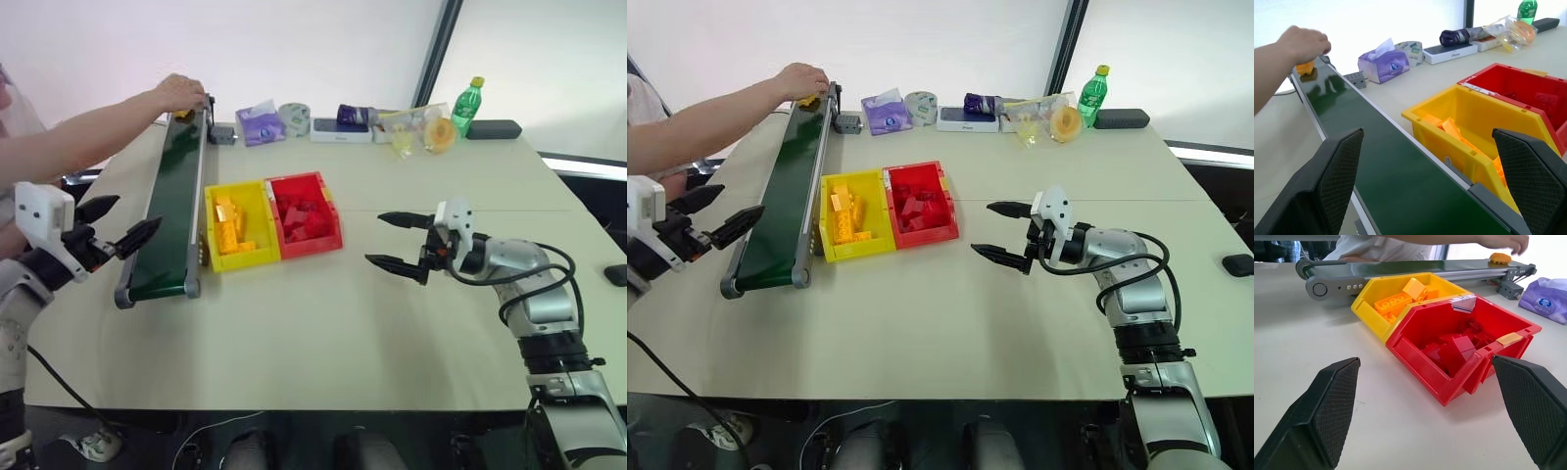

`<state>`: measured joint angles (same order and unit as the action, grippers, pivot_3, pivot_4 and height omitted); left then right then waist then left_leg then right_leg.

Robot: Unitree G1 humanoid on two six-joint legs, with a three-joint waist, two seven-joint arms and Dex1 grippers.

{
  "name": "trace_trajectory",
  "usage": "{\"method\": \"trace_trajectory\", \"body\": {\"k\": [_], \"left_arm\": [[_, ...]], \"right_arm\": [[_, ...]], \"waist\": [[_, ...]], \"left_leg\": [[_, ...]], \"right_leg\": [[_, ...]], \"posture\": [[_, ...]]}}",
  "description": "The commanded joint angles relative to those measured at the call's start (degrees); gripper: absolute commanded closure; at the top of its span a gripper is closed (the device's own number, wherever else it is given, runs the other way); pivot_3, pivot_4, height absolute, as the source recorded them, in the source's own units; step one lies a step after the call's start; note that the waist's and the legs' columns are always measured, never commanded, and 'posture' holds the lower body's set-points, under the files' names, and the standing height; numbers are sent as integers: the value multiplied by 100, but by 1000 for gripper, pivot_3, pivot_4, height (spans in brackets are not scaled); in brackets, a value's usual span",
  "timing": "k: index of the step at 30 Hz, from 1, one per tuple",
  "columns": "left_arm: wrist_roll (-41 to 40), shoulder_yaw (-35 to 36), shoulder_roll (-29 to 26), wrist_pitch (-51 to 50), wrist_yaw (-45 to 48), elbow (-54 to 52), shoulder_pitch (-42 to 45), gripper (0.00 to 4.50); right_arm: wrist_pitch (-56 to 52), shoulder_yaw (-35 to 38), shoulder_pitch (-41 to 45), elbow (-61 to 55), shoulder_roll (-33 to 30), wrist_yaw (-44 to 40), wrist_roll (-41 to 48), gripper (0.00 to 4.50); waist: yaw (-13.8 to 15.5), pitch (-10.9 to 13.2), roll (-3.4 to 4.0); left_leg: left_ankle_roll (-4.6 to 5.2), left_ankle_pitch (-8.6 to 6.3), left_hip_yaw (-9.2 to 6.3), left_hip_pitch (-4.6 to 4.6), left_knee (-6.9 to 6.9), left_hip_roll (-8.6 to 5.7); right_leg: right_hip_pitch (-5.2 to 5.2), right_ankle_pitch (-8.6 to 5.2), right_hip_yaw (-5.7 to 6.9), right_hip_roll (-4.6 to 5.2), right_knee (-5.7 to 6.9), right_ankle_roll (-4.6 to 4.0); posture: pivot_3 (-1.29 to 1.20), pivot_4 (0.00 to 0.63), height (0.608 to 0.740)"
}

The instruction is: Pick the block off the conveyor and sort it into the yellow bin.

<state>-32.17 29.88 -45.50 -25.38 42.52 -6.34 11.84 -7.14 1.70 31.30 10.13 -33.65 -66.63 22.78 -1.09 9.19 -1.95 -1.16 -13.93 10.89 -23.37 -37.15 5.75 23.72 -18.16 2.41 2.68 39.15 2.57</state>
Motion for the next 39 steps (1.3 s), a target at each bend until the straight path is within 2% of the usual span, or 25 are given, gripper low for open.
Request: {"method": "trace_trajectory", "body": {"k": [1, 30, 39], "left_arm": [[25, 65, -34, 132, -37, -214, -39, 61], [0, 188, -3, 169, -241, -244, -157, 61], [366, 139, -3, 504, -445, -13, -141, 61]], "right_arm": [[20, 107, 27, -238, -27, -3, 103, 0], [-130, 107, 125, -267, -30, -65, 145, 0], [-922, 202, 145, -883, 195, -53, 936, 0]], "waist": [[0, 0, 0], [3, 0, 0], [1, 0, 0]], "left_leg": [[0, 0, 0, 0, 0, 0], [0, 0, 0, 0, 0, 0], [0, 0, 0, 0, 1, 1]], "right_leg": [[0, 0, 0, 0, 0, 0], [0, 0, 0, 0, 0, 0], [0, 0, 0, 0, 1, 0]], "posture": [[0, 150, 740], [0, 150, 740], [0, 150, 740]]}}
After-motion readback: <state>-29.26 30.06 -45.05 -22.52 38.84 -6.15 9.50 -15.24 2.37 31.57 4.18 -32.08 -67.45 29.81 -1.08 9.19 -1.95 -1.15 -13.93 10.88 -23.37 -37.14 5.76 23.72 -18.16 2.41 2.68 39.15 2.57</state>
